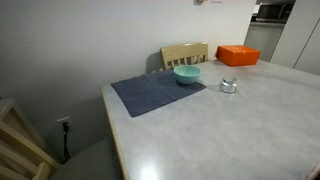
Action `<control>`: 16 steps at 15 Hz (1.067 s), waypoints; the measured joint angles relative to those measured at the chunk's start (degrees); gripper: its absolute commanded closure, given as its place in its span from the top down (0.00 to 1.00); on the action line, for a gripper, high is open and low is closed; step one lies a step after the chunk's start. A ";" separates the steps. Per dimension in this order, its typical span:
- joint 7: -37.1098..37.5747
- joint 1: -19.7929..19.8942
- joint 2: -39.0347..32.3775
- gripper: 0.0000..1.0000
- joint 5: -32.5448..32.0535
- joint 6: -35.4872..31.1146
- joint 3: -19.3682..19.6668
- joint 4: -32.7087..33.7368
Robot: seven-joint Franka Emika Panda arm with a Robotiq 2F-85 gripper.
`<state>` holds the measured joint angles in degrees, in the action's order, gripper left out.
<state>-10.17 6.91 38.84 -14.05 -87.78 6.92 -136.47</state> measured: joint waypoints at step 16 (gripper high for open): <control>-14.86 -11.52 -26.35 1.00 2.29 2.73 -1.80 9.59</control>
<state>-25.03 -4.61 12.49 -11.76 -85.05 5.12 -126.88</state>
